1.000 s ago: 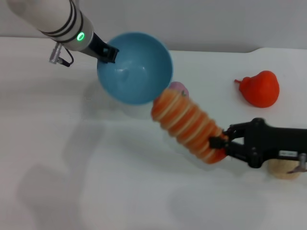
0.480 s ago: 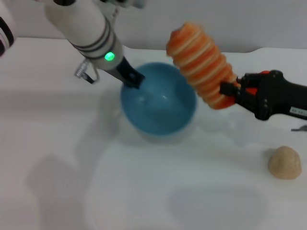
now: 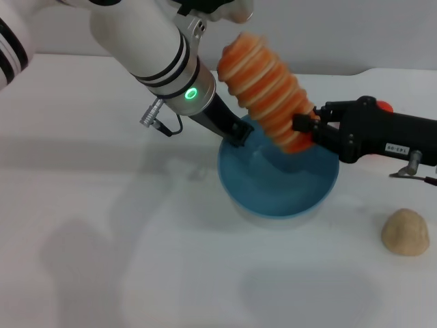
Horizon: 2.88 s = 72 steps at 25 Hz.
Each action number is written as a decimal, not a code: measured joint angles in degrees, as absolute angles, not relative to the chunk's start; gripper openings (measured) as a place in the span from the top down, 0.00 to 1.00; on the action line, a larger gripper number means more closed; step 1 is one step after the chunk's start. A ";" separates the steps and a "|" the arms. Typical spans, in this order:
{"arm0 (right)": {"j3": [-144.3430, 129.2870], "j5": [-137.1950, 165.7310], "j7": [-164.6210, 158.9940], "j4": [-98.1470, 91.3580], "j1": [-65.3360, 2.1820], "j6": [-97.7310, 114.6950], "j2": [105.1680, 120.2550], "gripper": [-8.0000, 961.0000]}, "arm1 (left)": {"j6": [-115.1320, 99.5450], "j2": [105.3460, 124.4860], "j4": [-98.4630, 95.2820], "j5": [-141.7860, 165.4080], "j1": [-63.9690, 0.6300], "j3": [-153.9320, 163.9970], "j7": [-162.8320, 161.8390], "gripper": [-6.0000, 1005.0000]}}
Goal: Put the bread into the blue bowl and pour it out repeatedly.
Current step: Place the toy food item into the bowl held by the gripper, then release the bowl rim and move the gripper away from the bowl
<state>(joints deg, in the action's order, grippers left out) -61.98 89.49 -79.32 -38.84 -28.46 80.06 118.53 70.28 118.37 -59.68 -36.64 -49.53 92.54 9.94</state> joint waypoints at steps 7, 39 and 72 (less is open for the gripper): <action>-62.05 89.67 -79.52 -37.68 -27.05 78.89 118.47 0.79 | 70.84 118.29 -59.41 -36.82 -49.63 92.15 9.97 1.00; -53.05 55.96 -65.64 -32.60 -15.63 83.54 118.83 0.57 | 69.87 119.04 -51.23 -38.51 -53.15 98.40 9.26 1.00; -52.62 54.22 -63.80 -28.96 -16.20 83.99 118.86 0.57 | 65.38 118.73 -47.80 -41.35 -54.66 103.87 9.40 0.84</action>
